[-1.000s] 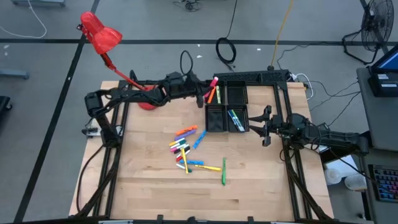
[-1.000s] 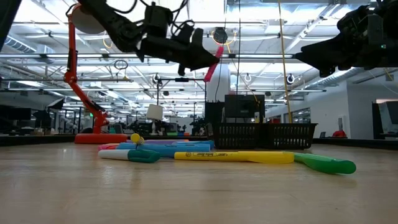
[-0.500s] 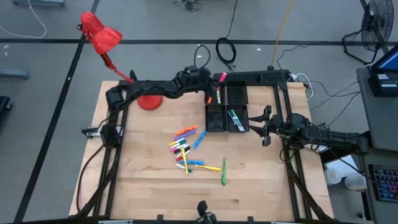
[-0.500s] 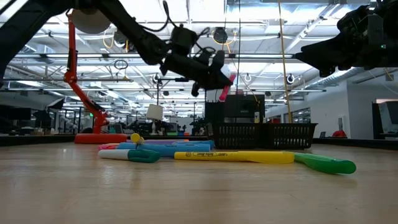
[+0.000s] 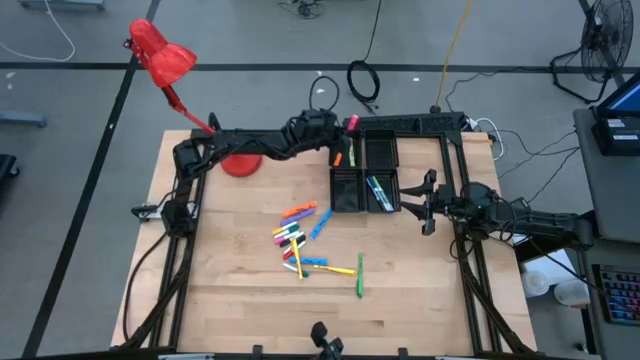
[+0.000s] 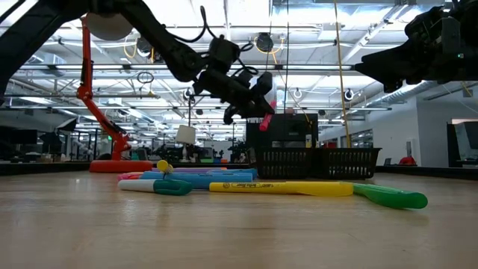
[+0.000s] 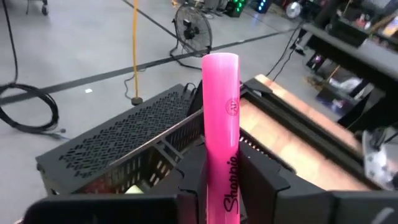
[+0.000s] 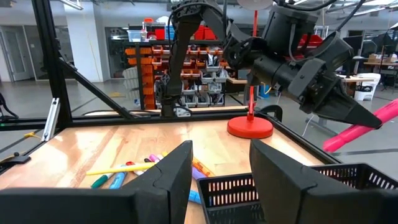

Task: Pick & Place Markers
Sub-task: Put the pink highlighter pen into the top left black bin, then put the orange highlighter pen into the top left black bin

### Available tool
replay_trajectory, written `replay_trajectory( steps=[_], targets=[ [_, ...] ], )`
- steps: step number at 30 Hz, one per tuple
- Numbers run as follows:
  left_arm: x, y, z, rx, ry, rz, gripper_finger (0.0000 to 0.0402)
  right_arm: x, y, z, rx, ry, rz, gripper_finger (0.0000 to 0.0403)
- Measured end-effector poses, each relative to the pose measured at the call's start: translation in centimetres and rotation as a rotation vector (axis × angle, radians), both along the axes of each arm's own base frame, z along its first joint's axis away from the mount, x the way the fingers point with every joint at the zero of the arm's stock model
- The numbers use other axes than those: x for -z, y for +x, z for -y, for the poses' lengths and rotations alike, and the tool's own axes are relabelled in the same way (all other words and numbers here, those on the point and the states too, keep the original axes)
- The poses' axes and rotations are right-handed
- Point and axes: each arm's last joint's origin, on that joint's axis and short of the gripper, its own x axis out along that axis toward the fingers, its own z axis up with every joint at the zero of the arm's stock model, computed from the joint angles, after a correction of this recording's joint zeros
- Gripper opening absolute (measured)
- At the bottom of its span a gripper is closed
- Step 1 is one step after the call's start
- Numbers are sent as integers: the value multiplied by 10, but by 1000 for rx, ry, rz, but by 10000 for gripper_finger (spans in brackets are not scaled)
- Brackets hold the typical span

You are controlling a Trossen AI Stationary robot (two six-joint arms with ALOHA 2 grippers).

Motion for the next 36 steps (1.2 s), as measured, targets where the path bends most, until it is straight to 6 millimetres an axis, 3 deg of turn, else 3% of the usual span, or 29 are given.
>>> replay_trajectory(
  steps=[3, 12, 20, 27, 33, 36],
  targets=[
    [1, 2, 4, 22, 36, -27, 80, 0, 0, 0, 0, 0, 0, 146],
    [0, 2, 4, -33, 54, -35, 157, 0, 0, 0, 0, 0, 0, 146],
    [0, 2, 5, -13, 51, -33, 188, 0, 0, 0, 0, 0, 0, 146],
    [-33, -7, 17, 253, 135, -44, 192, 0, 0, 0, 0, 0, 0, 146],
    [-61, -34, 40, 338, 126, -261, 176, 0, 0, 0, 0, 0, 0, 146],
    [-64, -50, 56, 383, 62, -416, 166, 0, 0, 0, 0, 0, 0, 146]
  ],
)
